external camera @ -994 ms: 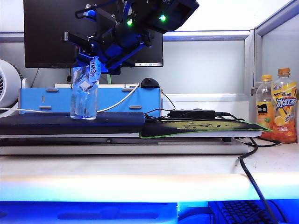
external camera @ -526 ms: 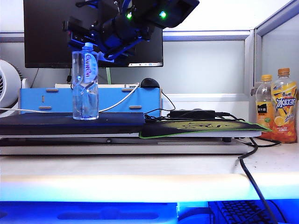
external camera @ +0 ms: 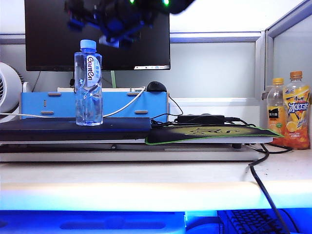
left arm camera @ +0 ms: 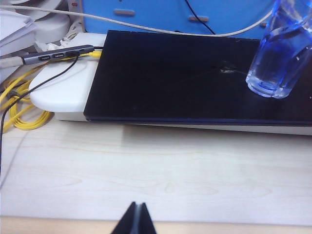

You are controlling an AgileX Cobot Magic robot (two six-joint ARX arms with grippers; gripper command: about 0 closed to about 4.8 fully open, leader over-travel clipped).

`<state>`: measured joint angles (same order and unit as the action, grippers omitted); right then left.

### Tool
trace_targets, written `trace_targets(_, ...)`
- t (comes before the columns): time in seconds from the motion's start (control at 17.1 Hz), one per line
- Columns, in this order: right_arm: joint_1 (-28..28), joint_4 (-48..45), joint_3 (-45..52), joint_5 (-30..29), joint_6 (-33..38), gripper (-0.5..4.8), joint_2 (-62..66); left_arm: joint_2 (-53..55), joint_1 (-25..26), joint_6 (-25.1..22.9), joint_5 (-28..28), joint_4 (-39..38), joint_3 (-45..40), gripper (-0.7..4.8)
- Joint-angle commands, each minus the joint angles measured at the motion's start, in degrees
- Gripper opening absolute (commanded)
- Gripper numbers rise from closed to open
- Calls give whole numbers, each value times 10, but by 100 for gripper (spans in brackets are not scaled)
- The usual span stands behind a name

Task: Pick up the mineral water bottle and place it on the laptop.

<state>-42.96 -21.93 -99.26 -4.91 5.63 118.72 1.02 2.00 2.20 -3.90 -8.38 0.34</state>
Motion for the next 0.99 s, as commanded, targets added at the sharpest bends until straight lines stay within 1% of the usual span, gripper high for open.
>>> trace_targets(0.06,-6,0,-33,-3,-13,445,-35,0,0,0,-2,-1,1,-2)
trace_targets(0.18,-6,32,-34,3,-24,433,-80,0,0,0,-2,-2,1,-2)
trace_targets(0.23,-5,72,-34,21,-45,411,-107,0,0,0,-2,-2,1,-2)
trace_targets(0.29,-4,113,-34,56,-78,388,-132,0,0,0,-2,-2,1,-2)
trace_targets(0.35,-4,191,-34,148,-155,295,-174,0,0,0,-2,-2,1,-2)
trace_targets(0.41,-1,244,-34,211,-193,180,-199,0,0,0,-2,-2,1,-2)
trace_targets(0.47,12,301,-34,261,-206,25,-220,0,0,0,-2,-2,1,-2)
trace_targets(0.53,31,362,-33,298,-203,-3,-237,0,0,0,-2,-2,1,-2)
trace_targets(0.58,50,410,-32,309,-186,-3,-251,0,0,0,-2,-2,1,-2)
trace_targets(0.7,86,485,-30,297,-154,-4,-286,0,0,0,-2,-2,1,-2)
trace_targets(0.82,97,470,31,293,-169,-5,-388,0,0,0,-2,-1,1,-2)
trace_targets(0.88,98,447,82,299,-167,-5,-458,0,0,0,-2,-2,1,-2)
trace_targets(0.94,98,422,136,314,-153,-5,-516,0,0,0,-2,-2,1,-2)
trace_targets(0.99,98,418,188,329,-135,-5,-569,0,0,0,-2,-2,1,-2)
